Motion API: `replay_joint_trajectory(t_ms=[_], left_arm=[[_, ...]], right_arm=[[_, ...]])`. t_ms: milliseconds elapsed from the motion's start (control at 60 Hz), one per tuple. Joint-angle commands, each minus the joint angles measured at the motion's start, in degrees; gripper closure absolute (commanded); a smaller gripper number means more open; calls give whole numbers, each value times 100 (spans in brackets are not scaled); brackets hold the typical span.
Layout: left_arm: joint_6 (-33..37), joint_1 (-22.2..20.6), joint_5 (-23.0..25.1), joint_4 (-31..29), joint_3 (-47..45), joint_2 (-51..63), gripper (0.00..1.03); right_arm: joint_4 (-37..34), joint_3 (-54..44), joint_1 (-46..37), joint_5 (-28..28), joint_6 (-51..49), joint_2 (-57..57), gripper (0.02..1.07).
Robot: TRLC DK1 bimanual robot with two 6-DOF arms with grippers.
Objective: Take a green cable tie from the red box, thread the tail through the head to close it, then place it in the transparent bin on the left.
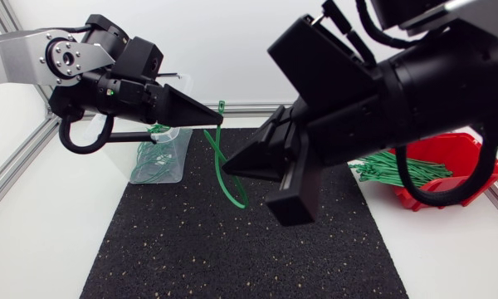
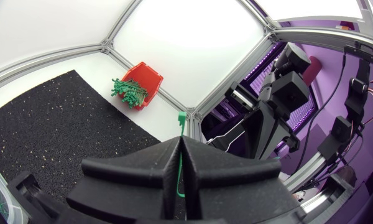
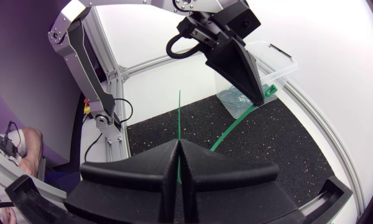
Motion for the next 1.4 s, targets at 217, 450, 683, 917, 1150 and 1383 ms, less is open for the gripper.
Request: replay_joint_trajectory(t_ms=[217, 450, 683, 917, 1150, 1383], left_arm=[[-96, 31, 151, 179, -272, -155, 100], [-140, 66, 151, 381, -342, -251, 100], [-597, 119, 54, 1164, -360, -164, 100], [-4676, 84, -834, 6534, -1801, -506, 100], [-5256, 13, -825, 7035, -2390, -621, 100], [-5141, -259, -834, 7070, -3120, -928, 100]], right_arm=[[-882, 1098, -645, -815, 156, 563, 102], [-1822, 1749, -1138, -1791, 279, 1134, 102], [-2349, 2127, -1340, -2054, 270, 1529, 102], [-2490, 2214, -1463, -2221, 270, 1661, 102], [-2710, 2118, -1551, -2283, 262, 1582, 102], [-3272, 1898, -1656, -2292, 253, 1591, 102]])
